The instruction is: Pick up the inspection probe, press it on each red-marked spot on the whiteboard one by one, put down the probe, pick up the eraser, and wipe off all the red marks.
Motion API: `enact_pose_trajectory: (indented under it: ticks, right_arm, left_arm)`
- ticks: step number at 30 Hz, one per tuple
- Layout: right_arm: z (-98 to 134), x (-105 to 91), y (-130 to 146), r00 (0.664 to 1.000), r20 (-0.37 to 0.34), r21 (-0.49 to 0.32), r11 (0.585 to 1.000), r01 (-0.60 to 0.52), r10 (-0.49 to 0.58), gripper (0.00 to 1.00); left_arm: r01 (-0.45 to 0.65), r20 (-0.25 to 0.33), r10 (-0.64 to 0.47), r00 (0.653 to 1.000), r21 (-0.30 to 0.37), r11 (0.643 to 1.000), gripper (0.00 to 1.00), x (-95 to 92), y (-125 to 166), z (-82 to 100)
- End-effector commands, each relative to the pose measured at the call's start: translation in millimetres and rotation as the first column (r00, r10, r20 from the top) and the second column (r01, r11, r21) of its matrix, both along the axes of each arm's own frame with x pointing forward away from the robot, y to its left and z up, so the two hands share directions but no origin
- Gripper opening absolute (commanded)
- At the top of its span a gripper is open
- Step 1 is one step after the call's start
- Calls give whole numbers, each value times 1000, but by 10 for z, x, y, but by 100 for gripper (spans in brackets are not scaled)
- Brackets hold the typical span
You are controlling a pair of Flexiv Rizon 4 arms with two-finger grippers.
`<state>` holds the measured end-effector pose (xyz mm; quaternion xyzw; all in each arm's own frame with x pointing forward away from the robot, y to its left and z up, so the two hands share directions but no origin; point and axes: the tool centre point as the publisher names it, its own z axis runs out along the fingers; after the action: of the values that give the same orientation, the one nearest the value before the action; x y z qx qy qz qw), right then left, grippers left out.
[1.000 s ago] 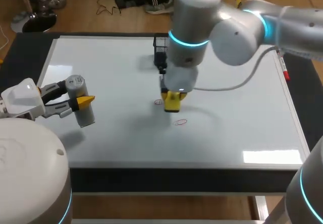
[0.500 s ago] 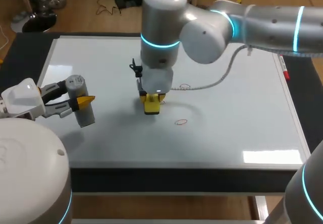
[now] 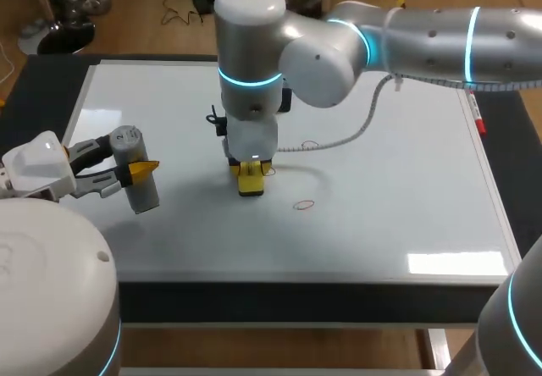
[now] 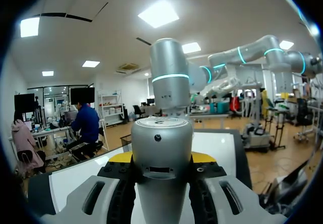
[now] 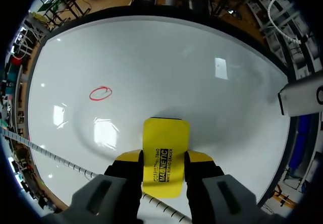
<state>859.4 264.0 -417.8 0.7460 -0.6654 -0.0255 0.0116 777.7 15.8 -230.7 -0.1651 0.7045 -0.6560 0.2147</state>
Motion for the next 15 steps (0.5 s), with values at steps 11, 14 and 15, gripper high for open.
enact_pose_trajectory:
  ticks: [11,14,15]
  right_arm:
    - [-91,86,-253,998,-5,-21,998,57,-57,0]
    - [-115,107,-356,997,-7,-28,997,74,-75,0]
    - [-117,111,-392,997,-7,-30,996,82,-83,0]
  left_arm:
    - [-1,2,1,1000,-1,1000,0,-6,-2,4]
    - [-1,2,1,1000,-1,1000,0,-6,-2,4]
    - [-1,2,1,1000,-1,1000,0,-6,-2,4]
